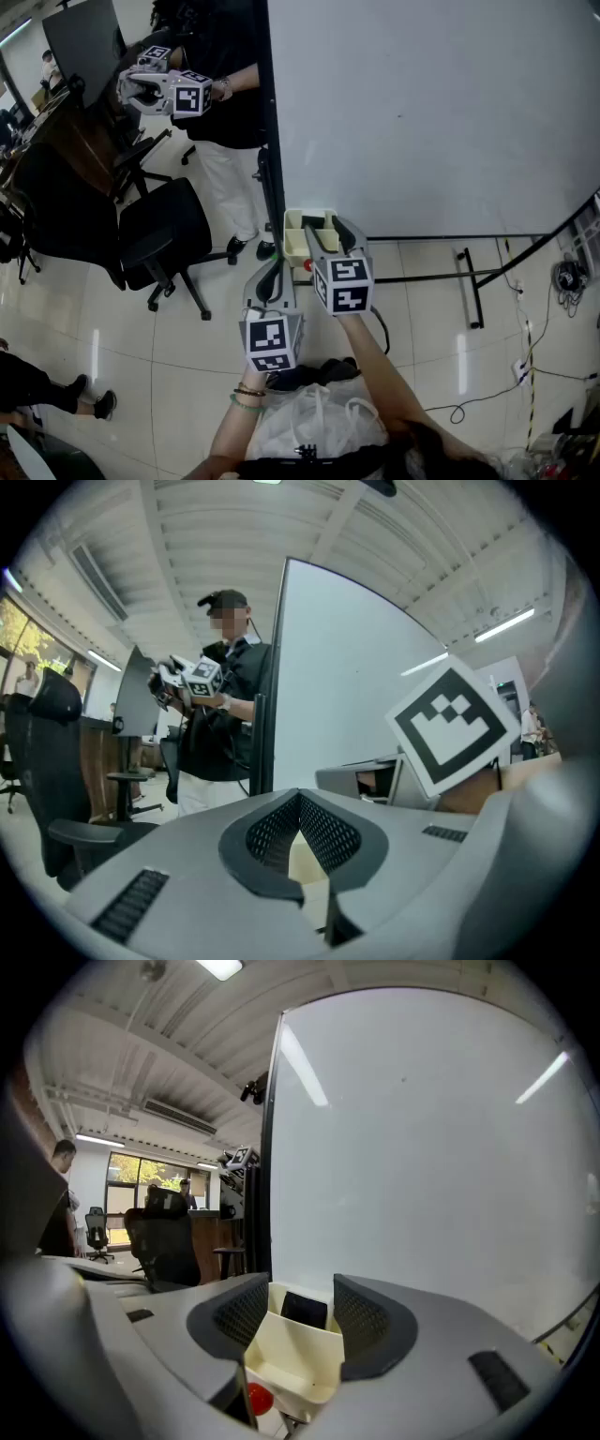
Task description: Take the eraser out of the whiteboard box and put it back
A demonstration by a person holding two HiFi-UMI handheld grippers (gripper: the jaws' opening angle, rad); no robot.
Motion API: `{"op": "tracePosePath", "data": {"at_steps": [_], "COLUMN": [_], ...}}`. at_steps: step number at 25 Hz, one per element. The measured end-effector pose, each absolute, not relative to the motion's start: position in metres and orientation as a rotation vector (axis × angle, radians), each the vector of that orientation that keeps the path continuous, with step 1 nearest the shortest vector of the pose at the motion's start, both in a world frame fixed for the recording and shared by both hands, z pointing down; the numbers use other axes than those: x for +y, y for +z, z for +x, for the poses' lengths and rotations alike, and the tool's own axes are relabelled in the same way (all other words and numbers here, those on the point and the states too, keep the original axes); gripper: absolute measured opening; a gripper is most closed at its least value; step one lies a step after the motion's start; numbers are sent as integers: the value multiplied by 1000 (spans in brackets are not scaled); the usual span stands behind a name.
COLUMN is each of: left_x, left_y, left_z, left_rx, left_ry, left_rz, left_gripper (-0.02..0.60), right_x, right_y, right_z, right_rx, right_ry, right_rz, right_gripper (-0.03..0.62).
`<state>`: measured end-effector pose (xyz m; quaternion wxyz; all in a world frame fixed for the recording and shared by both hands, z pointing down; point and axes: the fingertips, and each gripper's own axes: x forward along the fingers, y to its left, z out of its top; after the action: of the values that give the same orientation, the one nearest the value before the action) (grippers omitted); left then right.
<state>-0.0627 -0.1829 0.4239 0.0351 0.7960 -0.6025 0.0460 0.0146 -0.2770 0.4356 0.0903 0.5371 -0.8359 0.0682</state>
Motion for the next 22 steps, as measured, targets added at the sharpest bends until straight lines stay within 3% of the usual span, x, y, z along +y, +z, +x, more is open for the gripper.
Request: {"op": "tracePosePath", "data": {"at_steps": [7, 11, 17, 22], "left_x": [-175, -179, -182, -183], "left_y": [431, 433, 435, 445], "left_z": [-93, -105, -106, -106], "left_rx": [-1917, -1935, -1930, -1934], "left_ry": [133, 118, 101, 116], "left_rz": [2351, 2310, 2291, 2275], "left_gripper": [3, 3, 3, 3], "right_x": [-308, -308, -306, -308], "right_y": [474, 472, 471, 463], "right_z": [21, 2, 1, -17], "right_rx": [-2305, -2306, -2284, -2203], "right_ry": [364, 440, 437, 232], "right_rz": [1621, 1575, 1568, 1529], "right_gripper": [281, 423, 423, 422]}}
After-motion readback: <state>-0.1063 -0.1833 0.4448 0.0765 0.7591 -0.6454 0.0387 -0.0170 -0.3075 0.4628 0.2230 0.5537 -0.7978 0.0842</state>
